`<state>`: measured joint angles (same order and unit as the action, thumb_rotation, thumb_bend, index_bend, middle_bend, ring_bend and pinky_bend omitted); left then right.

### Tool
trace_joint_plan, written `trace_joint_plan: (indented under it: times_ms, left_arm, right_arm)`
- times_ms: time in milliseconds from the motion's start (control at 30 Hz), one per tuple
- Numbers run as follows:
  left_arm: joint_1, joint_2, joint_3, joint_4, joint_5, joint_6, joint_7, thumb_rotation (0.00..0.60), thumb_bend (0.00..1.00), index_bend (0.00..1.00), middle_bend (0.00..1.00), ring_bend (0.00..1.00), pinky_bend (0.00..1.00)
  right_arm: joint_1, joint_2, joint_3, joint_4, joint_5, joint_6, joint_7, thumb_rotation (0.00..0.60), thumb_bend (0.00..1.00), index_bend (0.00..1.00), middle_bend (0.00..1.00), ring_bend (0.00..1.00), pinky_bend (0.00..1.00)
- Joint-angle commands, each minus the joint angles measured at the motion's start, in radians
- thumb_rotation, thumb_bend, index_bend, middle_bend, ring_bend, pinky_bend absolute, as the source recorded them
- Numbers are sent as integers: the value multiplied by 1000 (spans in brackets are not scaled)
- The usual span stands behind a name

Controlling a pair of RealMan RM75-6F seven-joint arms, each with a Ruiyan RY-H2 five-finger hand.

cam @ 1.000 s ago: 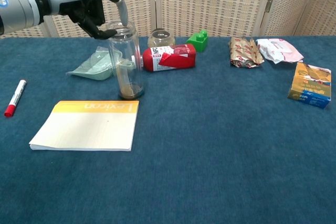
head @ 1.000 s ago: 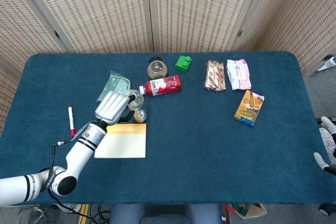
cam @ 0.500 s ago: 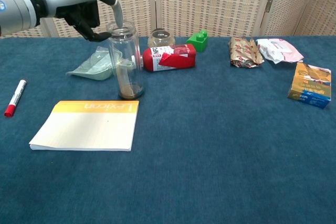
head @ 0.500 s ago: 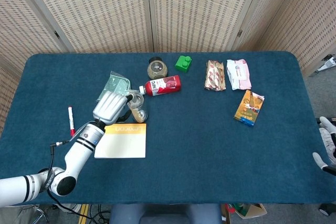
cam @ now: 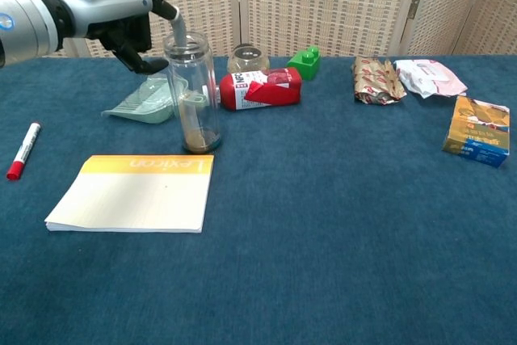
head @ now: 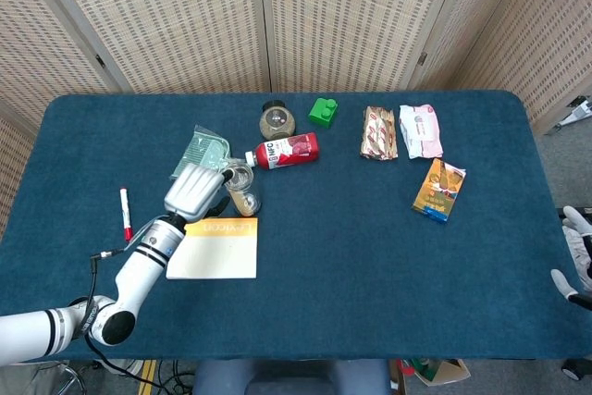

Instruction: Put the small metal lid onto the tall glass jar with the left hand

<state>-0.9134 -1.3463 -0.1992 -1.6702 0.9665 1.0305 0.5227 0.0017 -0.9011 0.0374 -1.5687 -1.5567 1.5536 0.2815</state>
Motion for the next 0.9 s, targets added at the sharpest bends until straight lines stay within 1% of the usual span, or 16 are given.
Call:
trace_joint_plan:
  times_ms: [33, 900]
  left_arm:
    - [-1, -5, 0, 4, -1, -1, 1, 600, 423, 369, 1000, 1000, 1000]
    - [-4, -25, 7, 9, -11, -7, 21, 600, 424, 369, 1000, 1000, 1000]
  right_arm:
    - [0, 0, 0, 1, 0, 0, 0, 600, 305, 20, 219, 79, 235]
    - [-2, -3, 1, 7, 3, 1, 3, 600, 305, 20, 219, 79, 235]
